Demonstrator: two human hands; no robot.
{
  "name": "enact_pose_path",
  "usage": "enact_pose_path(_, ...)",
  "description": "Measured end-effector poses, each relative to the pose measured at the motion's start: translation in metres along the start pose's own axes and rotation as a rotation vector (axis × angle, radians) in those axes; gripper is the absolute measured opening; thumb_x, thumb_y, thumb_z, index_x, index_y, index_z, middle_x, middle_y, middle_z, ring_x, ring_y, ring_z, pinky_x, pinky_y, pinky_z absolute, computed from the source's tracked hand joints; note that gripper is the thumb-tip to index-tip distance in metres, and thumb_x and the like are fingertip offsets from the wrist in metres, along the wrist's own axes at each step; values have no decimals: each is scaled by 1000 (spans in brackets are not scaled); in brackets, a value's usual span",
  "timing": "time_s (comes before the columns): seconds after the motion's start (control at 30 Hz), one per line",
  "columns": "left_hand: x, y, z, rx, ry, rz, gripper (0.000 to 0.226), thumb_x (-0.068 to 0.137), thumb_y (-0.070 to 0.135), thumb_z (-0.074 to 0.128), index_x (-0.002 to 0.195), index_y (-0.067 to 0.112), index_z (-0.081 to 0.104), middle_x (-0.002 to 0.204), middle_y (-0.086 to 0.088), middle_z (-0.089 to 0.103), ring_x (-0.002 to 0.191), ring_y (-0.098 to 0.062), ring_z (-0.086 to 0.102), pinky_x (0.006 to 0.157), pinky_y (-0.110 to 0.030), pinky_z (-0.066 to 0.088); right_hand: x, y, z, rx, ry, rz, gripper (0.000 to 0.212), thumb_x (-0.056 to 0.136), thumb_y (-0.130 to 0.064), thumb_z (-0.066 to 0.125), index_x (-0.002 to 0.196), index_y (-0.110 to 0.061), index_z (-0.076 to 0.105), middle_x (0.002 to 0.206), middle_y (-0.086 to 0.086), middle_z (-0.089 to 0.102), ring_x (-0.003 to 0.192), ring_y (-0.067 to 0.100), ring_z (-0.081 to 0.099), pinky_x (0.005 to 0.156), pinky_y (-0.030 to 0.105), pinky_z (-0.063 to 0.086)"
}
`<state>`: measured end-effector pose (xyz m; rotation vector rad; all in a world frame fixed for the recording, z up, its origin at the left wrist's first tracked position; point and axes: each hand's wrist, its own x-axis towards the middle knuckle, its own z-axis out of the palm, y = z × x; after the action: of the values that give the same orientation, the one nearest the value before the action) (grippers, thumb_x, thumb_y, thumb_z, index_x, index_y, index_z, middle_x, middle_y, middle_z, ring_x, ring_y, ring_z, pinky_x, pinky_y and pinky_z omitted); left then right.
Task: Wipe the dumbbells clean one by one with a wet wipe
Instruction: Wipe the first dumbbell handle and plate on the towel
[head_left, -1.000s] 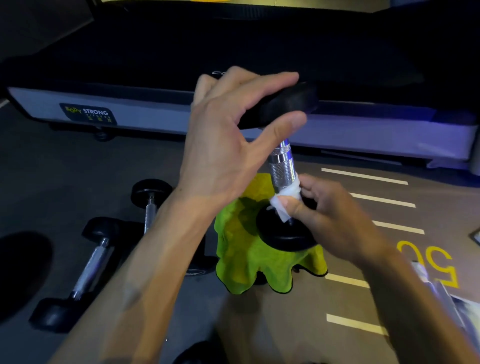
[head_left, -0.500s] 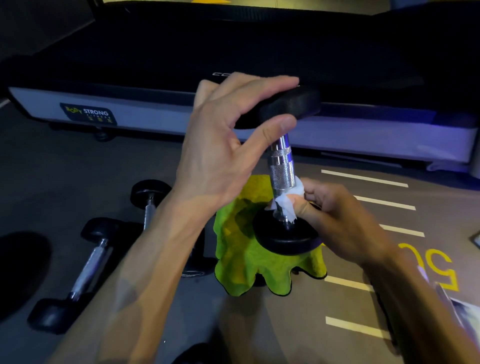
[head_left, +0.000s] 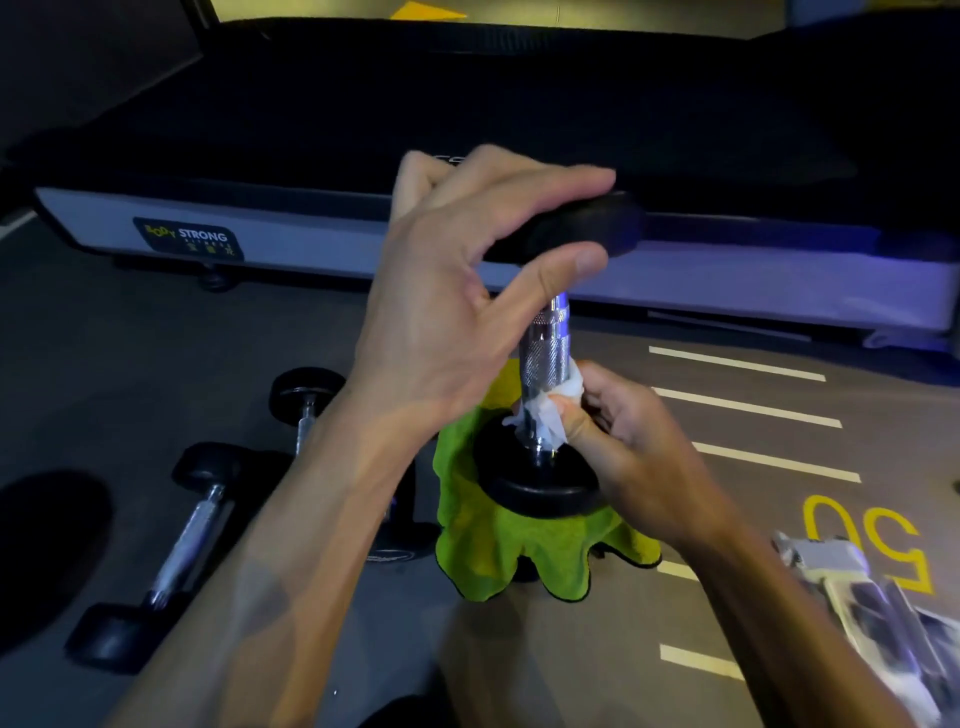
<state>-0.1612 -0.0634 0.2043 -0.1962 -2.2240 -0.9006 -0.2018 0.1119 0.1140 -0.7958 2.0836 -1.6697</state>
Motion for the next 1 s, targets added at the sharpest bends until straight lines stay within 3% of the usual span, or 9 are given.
enact_pose_path(0.07, -3, -5, -5, -46, -15, -51, 36, 99, 39, 70, 134, 31, 68, 120, 26, 66, 109, -4, 48, 99, -14, 35, -2, 2, -1, -28, -8, 2, 24, 102, -29, 58, 119, -18, 70, 112, 3, 77, 108, 26, 71, 98, 58, 53)
enact_pose_path(0.17, -5, -8, -11, -134, -82, -87, 36, 105, 33, 63, 141, 24, 64, 131, 17, 69, 124, -11, 56, 110, -31, 44, -7, 4, -6, -47, -70, 61, 23, 104, -27, 59, 122, -18, 69, 116, 1, 77, 112, 25, 71, 102, 57, 52)
enact_pose_path(0.3, -5, -5, -7, -132, -68, -61, 25, 105, 32, 64, 129, 29, 68, 129, 17, 69, 128, -11, 56, 111, -28, 43, -9, 2, -9, -92, -102, 93, 18, 104, -24, 64, 119, -17, 70, 115, 0, 77, 111, 23, 72, 101, 55, 53)
enact_pose_path(0.4, -1, -6, -4, -157, -40, -82, 23, 103, 32, 66, 126, 30, 70, 123, 19, 71, 124, -11, 59, 108, -27, 45, -8, -6, 1, -159, 49, 11, 32, 96, -42, 62, 113, -15, 68, 103, 3, 76, 99, 28, 70, 89, 53, 55)
enact_pose_path(0.57, 1, -4, -1, -161, -26, -90, 23, 102, 33, 68, 125, 30, 73, 117, 23, 70, 120, -10, 58, 104, -19, 42, -9, -12, 31, -195, 325, -77, 31, 98, -46, 57, 106, -17, 64, 83, 4, 70, 78, 26, 64, 74, 48, 53)
enact_pose_path(0.67, 1, -5, 0, -159, -18, -85, 23, 102, 33, 68, 124, 31, 72, 117, 24, 70, 120, -8, 58, 103, -19, 42, -2, -6, 13, -81, 133, -48, 30, 103, -41, 54, 109, -14, 66, 96, 8, 76, 89, 30, 70, 85, 55, 55)
enact_pose_path(0.73, 2, -5, 0, -162, -21, -80, 22, 102, 34, 68, 124, 33, 71, 117, 25, 69, 119, -7, 57, 104, -20, 43, 4, -6, -5, 63, -35, 22, 36, 106, -38, 52, 110, -7, 68, 104, 18, 75, 100, 44, 68, 94, 62, 53)
enact_pose_path(0.8, 3, -6, 0, -170, -19, -87, 22, 102, 34, 68, 124, 34, 70, 117, 24, 70, 119, -8, 58, 103, -22, 44, 9, -8, -12, 105, -140, 46, 44, 108, -38, 46, 109, 1, 67, 106, 24, 73, 102, 45, 67, 98, 58, 51)
enact_pose_path(1.0, 2, -9, -3, -153, -14, -94, 23, 102, 35, 68, 125, 33, 71, 118, 23, 71, 121, -11, 59, 103, -19, 43, 6, -4, 5, -113, -2, 20, 34, 95, -49, 64, 104, -16, 66, 97, 2, 74, 92, 18, 70, 88, 48, 56)
